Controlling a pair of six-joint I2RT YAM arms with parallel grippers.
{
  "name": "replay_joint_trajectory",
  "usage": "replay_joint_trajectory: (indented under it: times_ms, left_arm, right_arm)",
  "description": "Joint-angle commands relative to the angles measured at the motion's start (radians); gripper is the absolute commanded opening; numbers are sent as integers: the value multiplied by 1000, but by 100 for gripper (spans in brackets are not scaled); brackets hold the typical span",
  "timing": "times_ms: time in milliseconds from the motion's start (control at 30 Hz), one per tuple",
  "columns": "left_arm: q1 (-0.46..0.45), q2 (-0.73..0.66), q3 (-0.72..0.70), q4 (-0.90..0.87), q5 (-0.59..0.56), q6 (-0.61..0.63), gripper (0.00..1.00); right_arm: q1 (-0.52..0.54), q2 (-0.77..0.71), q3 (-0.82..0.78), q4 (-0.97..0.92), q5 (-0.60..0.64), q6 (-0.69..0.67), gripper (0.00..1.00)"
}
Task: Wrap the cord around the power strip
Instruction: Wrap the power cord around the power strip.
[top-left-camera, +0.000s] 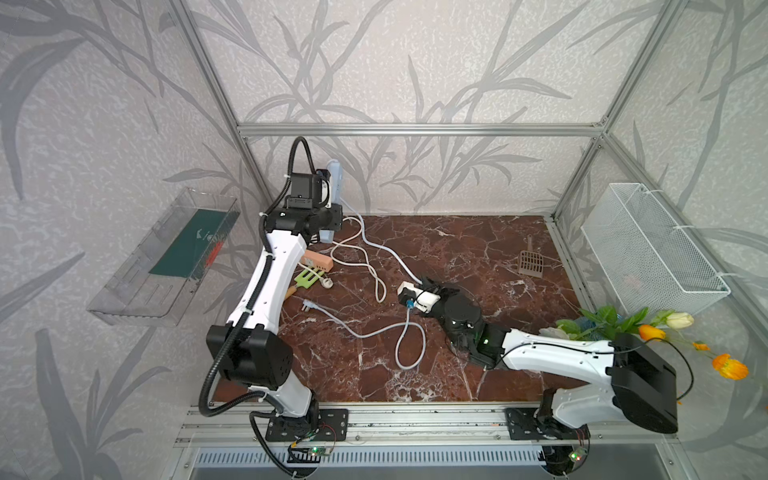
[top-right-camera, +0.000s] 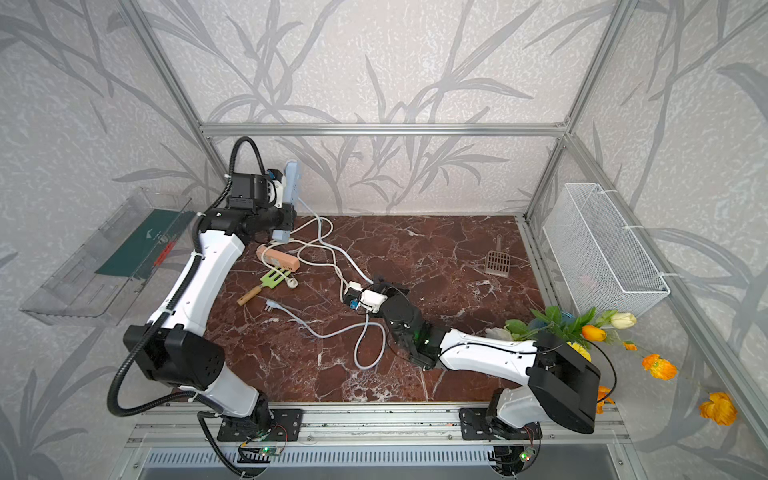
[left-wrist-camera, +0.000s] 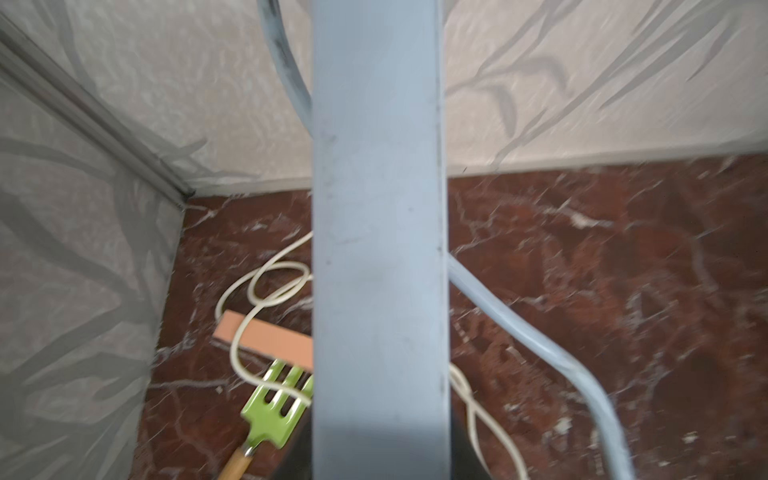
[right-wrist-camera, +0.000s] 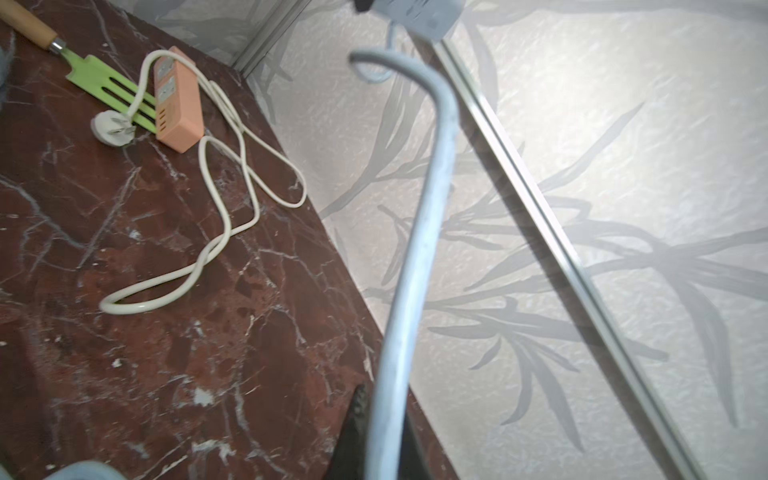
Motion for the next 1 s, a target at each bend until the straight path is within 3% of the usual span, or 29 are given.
replay_joint_trajectory:
  times_ms: [0,200,367,567,733,967]
  left_arm:
    - [-42,3,-24,19,-133,181,0]
    - [-202,17,-128,0,-53,323,0]
    - [-315,-36,-203,-56,107,430,0]
    - [-440,-218,-338,-63,357,549,0]
    - [-517,-361,-414,-14,529,545,0]
    - [-523,-481,-337,24,668,518,0]
  right_arm:
    - [-1,-97,74,83,-117,-143,0]
    - [-25,-86,319,3,-260,-114,0]
    - [-190,-28,565,-214,-385,61,0]
    - [-338,87,813,-460,-500,175,0]
    - [-459,165,923,-579,-585,276,0]
    - [-582,263,1018,-706,-711,405,0]
